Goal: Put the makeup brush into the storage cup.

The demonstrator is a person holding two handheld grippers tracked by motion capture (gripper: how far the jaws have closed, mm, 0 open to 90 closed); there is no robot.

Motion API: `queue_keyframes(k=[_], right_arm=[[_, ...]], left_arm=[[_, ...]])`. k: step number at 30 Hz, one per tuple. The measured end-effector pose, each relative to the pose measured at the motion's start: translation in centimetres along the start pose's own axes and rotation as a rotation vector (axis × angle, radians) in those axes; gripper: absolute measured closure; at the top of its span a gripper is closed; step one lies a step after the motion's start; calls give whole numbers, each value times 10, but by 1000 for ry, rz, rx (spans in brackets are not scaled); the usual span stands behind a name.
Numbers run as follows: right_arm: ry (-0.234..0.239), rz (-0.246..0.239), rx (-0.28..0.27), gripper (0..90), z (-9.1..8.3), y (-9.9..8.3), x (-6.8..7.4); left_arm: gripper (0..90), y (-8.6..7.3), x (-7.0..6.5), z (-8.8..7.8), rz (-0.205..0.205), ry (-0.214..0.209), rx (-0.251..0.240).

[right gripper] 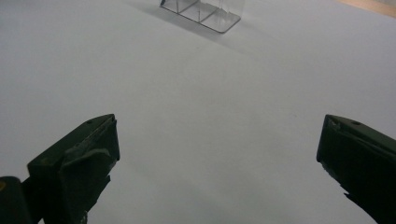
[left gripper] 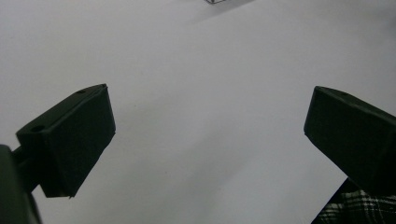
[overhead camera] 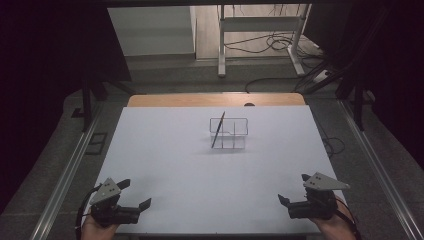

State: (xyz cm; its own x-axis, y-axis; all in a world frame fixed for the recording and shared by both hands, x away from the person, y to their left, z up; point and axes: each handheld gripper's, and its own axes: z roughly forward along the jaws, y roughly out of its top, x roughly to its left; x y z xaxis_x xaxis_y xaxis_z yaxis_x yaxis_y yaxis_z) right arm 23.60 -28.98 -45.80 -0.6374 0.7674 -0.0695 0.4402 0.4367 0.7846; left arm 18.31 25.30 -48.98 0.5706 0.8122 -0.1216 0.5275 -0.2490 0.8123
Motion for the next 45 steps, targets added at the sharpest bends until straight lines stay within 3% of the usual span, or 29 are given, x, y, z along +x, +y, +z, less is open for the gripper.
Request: queue_keyframes(k=[30, 45], right_arm=[[-72, 49, 6, 0, -16, -26, -20], [-73, 58, 62, 0, -13, -36, -24]], left_arm=[[25, 0, 0, 2, 1, -1, 6], [25, 1, 0, 3, 2, -3, 11]])
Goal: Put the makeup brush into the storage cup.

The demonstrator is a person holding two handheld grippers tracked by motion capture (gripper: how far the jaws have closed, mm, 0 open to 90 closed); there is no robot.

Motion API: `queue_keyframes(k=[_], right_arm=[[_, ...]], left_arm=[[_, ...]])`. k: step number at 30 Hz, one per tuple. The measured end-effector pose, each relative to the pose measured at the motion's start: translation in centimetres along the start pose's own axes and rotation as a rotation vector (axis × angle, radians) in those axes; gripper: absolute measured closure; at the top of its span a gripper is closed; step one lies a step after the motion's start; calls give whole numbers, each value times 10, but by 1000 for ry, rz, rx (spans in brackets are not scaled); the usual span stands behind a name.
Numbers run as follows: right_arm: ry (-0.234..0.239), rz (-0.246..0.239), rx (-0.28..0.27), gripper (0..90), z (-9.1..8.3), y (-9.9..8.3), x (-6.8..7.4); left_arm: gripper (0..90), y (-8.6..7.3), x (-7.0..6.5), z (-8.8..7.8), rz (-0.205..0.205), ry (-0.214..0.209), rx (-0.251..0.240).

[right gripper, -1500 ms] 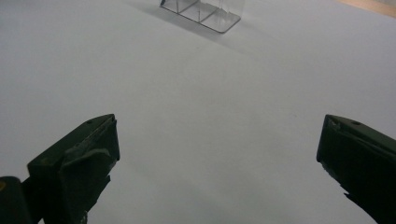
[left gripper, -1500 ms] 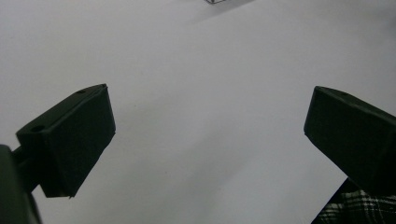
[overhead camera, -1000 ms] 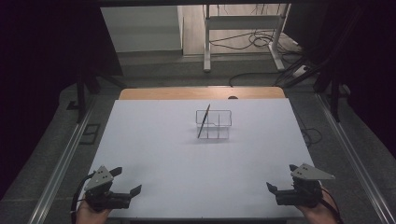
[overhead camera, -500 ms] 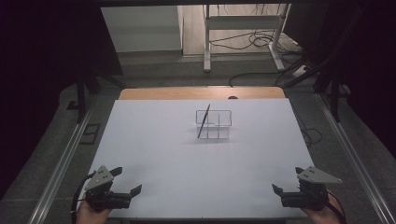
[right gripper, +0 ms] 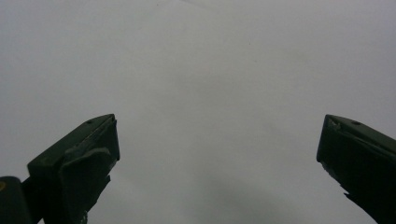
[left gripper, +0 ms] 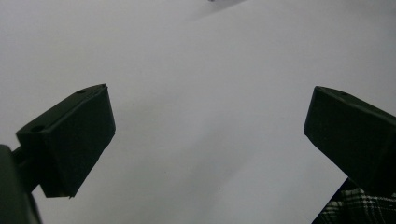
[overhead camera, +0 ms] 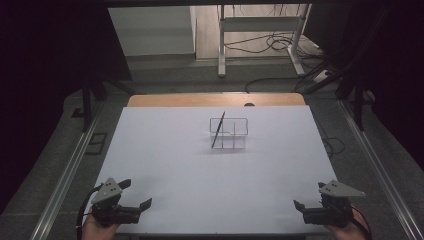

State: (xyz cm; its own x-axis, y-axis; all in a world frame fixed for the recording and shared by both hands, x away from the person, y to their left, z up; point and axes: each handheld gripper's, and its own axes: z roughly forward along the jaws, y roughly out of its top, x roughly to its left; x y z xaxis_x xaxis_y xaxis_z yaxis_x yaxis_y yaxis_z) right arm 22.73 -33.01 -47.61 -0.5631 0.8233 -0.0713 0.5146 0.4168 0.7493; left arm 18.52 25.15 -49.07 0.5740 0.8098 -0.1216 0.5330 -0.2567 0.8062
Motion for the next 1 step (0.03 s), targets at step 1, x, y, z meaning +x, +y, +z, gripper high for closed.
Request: queue_keyframes(k=[1], right_arm=[[0, -3, 5, 0, 0, 0, 0]], left_arm=[[25, 0, 0, 0, 1, 0, 0]])
